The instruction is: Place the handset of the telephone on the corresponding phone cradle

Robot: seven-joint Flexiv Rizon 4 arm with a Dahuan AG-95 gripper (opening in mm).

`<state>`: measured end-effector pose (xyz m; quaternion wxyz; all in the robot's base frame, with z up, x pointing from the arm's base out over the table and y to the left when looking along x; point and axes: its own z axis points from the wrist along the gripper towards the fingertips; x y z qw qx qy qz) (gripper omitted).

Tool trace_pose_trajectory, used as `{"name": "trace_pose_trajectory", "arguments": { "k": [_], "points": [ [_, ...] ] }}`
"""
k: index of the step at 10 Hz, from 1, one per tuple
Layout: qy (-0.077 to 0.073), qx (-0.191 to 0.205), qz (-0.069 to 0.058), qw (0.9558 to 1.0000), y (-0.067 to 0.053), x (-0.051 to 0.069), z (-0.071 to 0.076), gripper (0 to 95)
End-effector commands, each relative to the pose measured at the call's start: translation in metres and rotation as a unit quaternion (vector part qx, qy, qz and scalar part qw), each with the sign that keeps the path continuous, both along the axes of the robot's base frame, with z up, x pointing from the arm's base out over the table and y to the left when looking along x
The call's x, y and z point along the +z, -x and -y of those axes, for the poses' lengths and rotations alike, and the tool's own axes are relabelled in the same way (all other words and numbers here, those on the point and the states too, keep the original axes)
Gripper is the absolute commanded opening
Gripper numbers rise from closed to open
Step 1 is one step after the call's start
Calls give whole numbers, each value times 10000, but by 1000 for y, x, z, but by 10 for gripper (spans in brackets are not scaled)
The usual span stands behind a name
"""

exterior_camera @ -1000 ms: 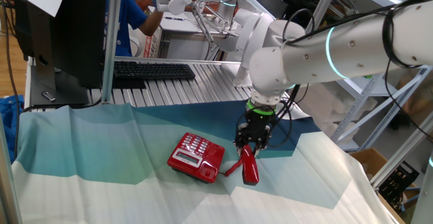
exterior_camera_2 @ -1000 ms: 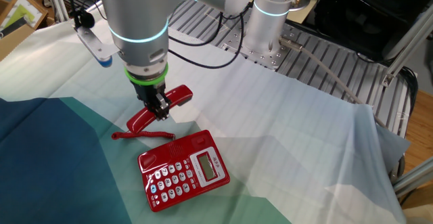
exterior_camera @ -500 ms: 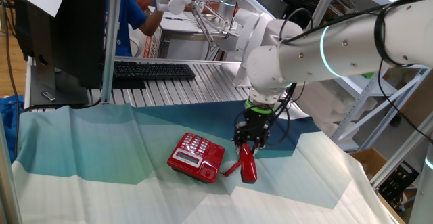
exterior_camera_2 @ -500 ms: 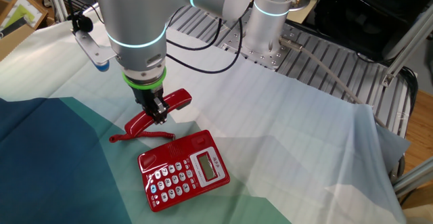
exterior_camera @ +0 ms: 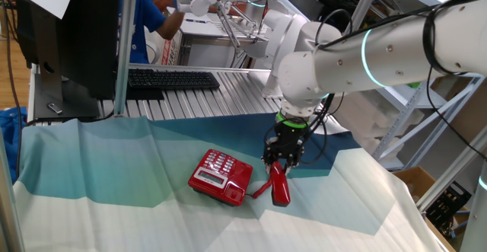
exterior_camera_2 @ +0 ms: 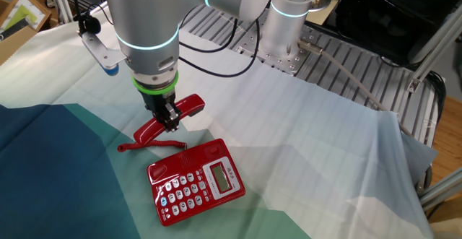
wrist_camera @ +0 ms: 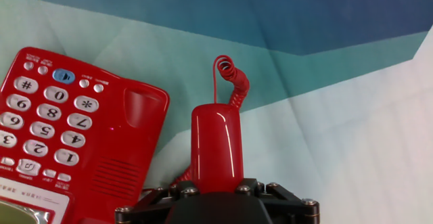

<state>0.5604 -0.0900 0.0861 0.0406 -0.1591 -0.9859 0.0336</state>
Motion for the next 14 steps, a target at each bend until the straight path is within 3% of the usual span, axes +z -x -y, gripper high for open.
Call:
{"name": "trace_pose_trajectory", "arguments": {
  "k": [1,3,4,5,6,9,12,13,14],
  "points": [
    [-186,105,97,9997,1,0,0,0],
    [-593,-176,263,9977,1,0,0,0],
    [-456,-480,287,9974,1,0,0,0],
    [-278,-382,313,9984,1,0,0,0],
    [-242,-414,274,9985,1,0,0,0],
    [-238,-411,228,9986,1,0,-1,0],
    [-355,-58,214,9991,-1,4,-3,0],
    [-358,-63,109,9993,-3,7,-7,0],
    [-323,-158,96,9993,-6,11,-15,0]
  ]
}}
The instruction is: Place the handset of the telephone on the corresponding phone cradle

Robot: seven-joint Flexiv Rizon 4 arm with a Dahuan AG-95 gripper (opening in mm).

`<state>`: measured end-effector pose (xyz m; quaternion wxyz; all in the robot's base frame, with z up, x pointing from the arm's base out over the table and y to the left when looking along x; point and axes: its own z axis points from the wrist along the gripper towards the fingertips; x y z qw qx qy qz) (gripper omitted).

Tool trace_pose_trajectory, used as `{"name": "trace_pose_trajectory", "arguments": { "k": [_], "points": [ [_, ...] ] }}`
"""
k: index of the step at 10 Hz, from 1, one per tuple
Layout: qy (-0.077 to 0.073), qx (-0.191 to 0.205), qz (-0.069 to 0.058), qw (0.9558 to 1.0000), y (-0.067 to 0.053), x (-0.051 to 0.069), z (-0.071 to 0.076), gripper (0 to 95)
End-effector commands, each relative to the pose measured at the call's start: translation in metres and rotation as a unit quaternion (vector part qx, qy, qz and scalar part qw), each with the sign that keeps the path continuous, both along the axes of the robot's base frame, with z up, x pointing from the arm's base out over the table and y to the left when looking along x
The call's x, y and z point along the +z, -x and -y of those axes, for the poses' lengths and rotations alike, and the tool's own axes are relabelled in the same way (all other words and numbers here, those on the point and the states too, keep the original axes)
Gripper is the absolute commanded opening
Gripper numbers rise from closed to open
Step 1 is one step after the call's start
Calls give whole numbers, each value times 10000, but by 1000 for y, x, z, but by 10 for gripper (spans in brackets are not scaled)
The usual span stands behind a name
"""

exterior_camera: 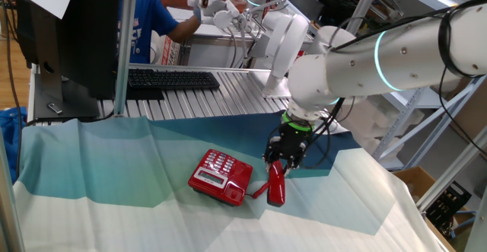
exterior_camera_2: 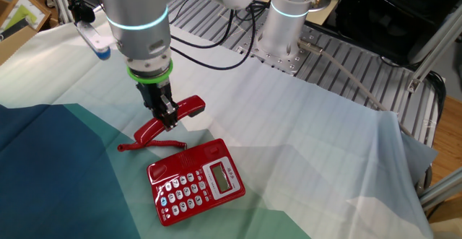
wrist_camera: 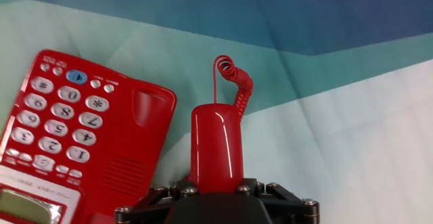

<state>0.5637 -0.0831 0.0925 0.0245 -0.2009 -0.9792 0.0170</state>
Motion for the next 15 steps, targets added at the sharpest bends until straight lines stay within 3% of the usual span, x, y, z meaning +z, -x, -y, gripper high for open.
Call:
{"name": "trace_pose_trajectory", "arguments": {
  "k": [1,4,8,12,15],
  "points": [
    [-149,199,-109,9996,-5,7,-17,0],
    [-150,-98,-228,9996,-18,13,-37,0],
    [-303,-554,-212,9978,-35,10,-44,0],
    [-273,-515,-207,9981,-47,7,-46,0],
    [-74,-273,-248,9993,-51,0,-56,0]
  ]
}}
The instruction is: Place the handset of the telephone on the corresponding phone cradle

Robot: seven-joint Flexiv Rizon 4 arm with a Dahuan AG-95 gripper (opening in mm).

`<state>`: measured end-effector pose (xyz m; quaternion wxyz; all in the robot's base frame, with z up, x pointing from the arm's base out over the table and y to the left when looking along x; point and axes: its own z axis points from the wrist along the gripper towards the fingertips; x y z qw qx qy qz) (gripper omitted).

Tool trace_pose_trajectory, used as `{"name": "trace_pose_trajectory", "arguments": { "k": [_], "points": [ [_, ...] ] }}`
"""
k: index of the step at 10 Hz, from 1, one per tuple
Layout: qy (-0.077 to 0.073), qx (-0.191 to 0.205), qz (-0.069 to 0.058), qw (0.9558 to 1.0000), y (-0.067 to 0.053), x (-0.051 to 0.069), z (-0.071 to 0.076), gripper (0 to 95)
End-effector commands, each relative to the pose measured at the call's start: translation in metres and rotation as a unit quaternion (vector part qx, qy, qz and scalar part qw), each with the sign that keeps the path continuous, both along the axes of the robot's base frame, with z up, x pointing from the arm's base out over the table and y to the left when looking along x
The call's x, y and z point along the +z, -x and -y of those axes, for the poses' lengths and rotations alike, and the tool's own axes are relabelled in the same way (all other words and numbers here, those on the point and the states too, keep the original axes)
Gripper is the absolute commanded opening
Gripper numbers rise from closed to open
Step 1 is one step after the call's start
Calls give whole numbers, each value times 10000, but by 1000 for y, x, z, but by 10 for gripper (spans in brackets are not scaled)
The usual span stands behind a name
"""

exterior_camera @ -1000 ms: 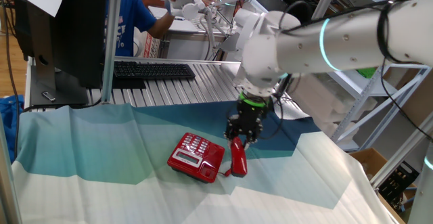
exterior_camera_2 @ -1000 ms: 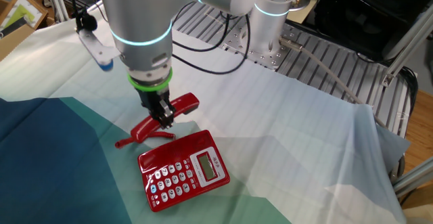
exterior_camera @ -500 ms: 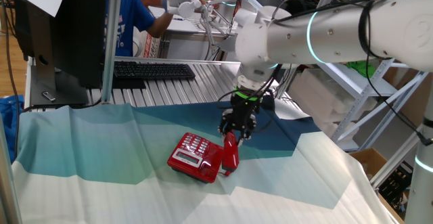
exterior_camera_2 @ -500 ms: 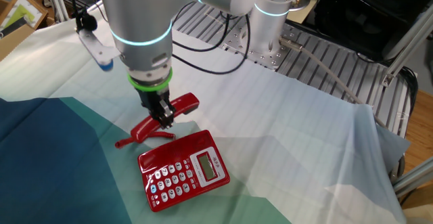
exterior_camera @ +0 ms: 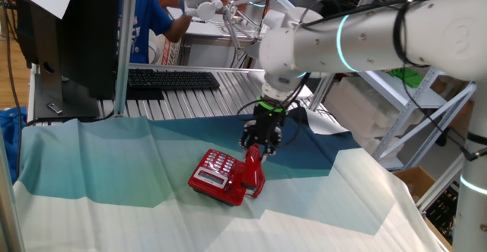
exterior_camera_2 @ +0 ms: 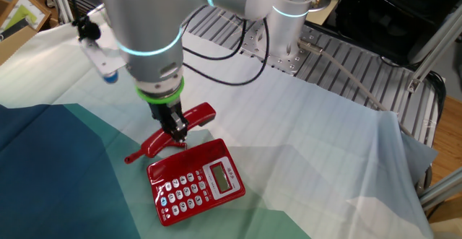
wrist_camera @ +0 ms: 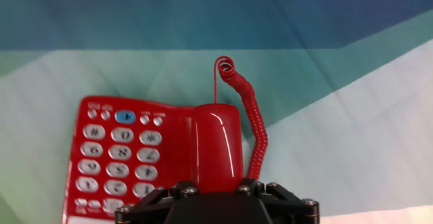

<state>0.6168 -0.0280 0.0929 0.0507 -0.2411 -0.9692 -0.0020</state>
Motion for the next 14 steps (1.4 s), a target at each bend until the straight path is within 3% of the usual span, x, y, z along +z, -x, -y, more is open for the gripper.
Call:
{"name": "trace_pose_trajectory", "arguments": {
  "k": [1,4,7,11,14],
  "points": [
    [229,229,-46,9995,3,-1,-5,0],
    [287,25,-61,9996,2,-1,-15,0],
    [189,-219,-47,9996,-1,-3,-15,0],
    [221,-660,-53,9976,-3,-5,-16,0],
    [227,-665,-48,9975,-6,-11,-16,0]
  ]
}}
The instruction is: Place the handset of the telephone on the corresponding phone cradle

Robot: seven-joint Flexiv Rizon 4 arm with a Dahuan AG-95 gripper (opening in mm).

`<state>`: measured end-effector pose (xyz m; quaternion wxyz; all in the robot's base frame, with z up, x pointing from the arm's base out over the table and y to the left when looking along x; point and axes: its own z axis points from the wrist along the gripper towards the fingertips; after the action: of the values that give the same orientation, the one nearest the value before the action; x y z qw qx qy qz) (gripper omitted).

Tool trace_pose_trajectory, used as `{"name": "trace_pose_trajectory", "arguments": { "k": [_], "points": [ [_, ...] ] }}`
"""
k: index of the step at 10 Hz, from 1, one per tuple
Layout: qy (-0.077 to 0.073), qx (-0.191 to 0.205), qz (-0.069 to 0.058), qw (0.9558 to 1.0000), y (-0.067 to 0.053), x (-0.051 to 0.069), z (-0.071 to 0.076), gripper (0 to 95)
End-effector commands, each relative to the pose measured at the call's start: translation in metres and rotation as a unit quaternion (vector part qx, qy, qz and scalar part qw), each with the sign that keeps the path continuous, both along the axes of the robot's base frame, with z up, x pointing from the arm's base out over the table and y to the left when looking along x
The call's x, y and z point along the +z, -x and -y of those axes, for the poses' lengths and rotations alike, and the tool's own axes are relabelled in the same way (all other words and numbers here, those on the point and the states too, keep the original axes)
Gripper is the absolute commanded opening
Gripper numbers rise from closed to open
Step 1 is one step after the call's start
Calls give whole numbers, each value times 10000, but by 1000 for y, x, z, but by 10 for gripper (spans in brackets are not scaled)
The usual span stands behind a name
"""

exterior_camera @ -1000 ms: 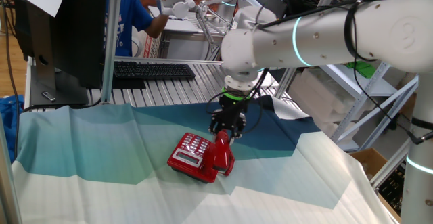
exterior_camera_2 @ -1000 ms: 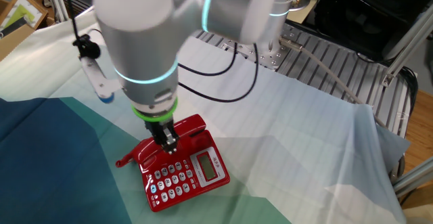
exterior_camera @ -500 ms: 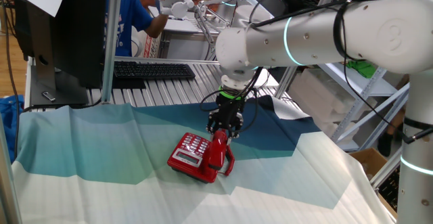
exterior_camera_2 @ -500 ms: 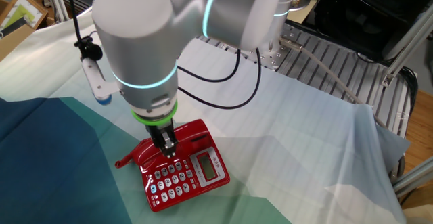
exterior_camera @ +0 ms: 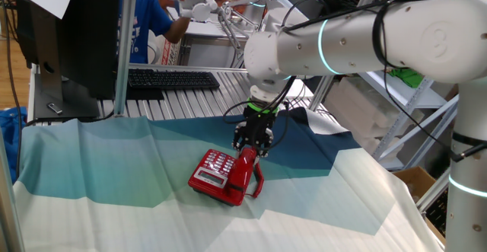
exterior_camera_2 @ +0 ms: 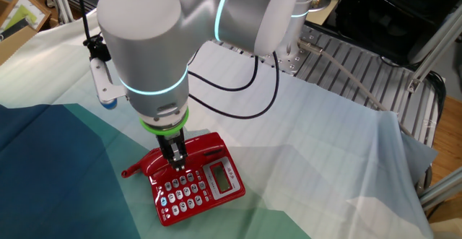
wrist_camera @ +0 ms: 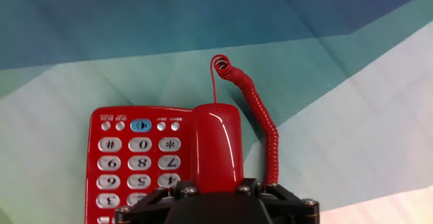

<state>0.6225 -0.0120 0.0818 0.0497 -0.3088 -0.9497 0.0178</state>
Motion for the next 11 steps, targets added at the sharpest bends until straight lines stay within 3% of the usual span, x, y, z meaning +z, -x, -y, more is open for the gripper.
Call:
{"name": "trace_pose_trajectory", "arguments": {
  "k": [1,11],
  "points": [
    [12,14,9,10000,-1,-4,0,0],
    [-27,-132,75,9999,5,-18,-3,0]
  ]
}}
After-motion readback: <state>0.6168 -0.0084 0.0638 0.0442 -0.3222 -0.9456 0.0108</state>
